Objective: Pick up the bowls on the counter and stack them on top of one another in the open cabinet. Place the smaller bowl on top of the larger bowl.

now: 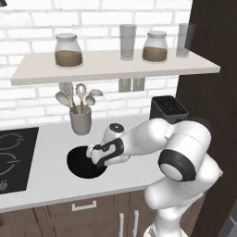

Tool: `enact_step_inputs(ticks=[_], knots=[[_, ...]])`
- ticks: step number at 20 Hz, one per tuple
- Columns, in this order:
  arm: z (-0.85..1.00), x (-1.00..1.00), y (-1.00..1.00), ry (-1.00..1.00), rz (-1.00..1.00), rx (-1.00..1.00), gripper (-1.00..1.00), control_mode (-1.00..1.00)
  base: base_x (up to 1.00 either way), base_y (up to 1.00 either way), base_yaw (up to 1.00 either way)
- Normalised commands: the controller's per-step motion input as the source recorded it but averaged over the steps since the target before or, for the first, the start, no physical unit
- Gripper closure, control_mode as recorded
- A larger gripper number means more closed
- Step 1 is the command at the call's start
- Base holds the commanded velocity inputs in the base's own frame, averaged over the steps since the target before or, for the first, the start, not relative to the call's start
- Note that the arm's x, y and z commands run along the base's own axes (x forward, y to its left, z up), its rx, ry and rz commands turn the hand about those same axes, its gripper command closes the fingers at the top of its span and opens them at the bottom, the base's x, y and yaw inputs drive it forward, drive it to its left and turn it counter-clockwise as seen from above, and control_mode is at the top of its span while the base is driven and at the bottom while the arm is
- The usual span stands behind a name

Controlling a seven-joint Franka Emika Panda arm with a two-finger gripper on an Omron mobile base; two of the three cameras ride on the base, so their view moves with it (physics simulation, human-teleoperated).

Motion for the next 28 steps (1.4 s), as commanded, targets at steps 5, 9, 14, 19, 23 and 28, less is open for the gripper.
enact_step_inputs(ticks=[5,9,14,19,23,28], knots=[[0.00,-0.06,0.17,0.00,0.00,0.00,1.00,-1.00,0.00,0.00,0.00],[0.18,-0.37,0.00,0.00,-0.06,0.00,1.00,-1.00,0.00,0.00,0.00],[0.60,-0.61,0.00,-0.07,-0.21,0.00,1.00,-1.00,0.00,0.00,0.00],[1.00,-0.47,-0.20,0.03,-0.31,0.00,1.00,-1.00,0.00,0.00,0.00],[1.00,-0.41,-0.27,0.12,-0.36,0.00,1.00,-1.00,0.00,0.00,0.00],[0.99,-0.41,-0.34,0.10,-0.42,0.00,1.00,-1.00,0.00,0.00,0.00]])
